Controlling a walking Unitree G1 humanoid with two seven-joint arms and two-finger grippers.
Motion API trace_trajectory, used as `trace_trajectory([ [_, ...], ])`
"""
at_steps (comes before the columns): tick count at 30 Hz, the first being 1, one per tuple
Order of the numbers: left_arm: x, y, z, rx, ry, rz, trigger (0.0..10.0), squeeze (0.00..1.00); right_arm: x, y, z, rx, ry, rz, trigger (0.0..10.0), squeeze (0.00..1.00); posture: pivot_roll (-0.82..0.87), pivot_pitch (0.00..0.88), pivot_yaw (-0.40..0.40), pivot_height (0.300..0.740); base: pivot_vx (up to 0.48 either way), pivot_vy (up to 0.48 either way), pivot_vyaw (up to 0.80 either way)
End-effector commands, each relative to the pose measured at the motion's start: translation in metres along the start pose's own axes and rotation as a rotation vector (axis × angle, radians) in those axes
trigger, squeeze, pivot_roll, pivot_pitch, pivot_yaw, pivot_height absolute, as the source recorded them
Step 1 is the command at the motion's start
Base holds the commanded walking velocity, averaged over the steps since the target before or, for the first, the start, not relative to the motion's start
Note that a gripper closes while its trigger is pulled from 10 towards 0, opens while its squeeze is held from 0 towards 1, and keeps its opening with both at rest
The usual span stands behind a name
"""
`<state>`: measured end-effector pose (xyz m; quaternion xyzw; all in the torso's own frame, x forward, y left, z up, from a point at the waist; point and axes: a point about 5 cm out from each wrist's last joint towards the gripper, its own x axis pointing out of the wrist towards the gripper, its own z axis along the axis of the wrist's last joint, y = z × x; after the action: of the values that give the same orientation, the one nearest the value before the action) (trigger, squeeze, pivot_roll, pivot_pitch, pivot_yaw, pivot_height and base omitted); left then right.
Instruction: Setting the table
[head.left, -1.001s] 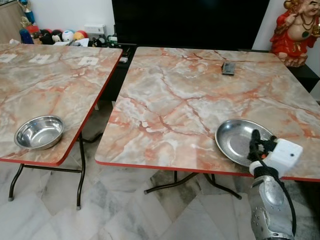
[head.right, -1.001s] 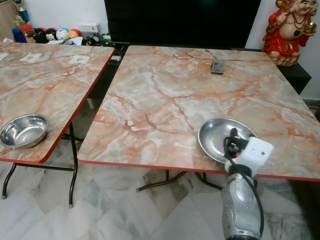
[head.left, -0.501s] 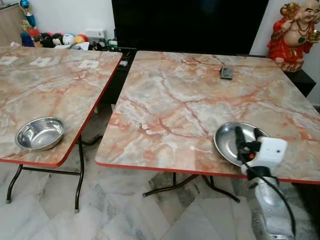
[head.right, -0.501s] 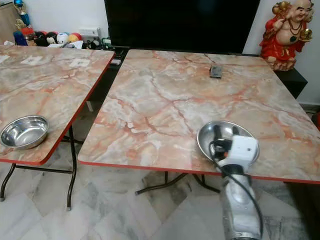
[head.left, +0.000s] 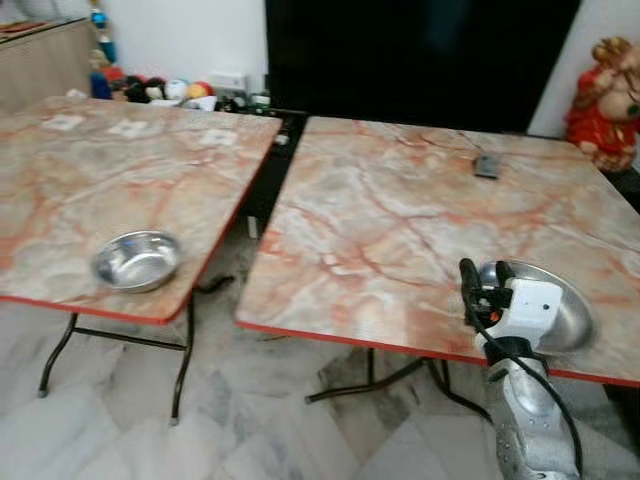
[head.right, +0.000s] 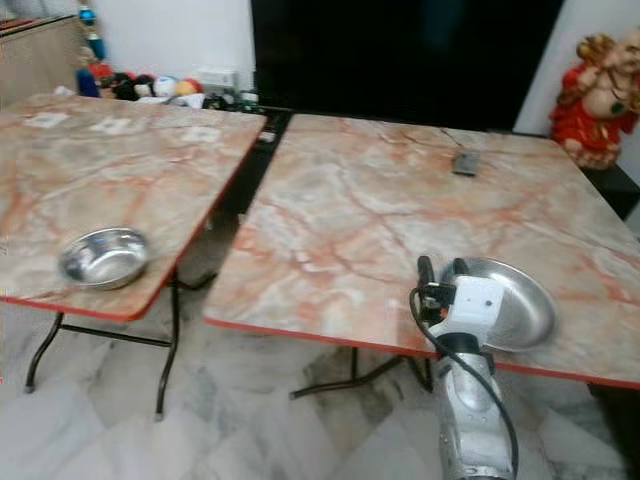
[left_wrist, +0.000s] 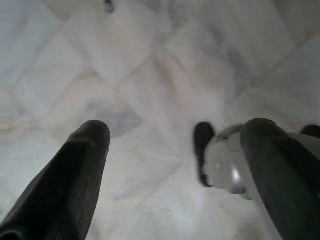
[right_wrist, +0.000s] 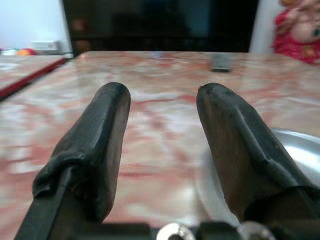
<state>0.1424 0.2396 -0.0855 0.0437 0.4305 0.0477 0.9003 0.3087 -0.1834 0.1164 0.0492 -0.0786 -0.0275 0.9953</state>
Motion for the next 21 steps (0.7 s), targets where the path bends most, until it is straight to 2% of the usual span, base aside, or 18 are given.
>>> trace_trajectory([
  [1,0.0,0.0,0.002,-0.005,-0.009,0.004,10.0,0.0,0.001,-0.001,0.001,0.001,-0.006,-0.012,10.0,0.0,0.01,0.0,-0.028,0.74,0.0,0.48,0.0],
  [21,-0.001,0.001,0.0,-0.032,-0.012,0.012,10.0,0.0,0.008,0.011,0.003,0.005,-0.015,0.007,10.0,0.0,0.02,0.033,-0.036,0.74,0.0,0.48,0.0],
])
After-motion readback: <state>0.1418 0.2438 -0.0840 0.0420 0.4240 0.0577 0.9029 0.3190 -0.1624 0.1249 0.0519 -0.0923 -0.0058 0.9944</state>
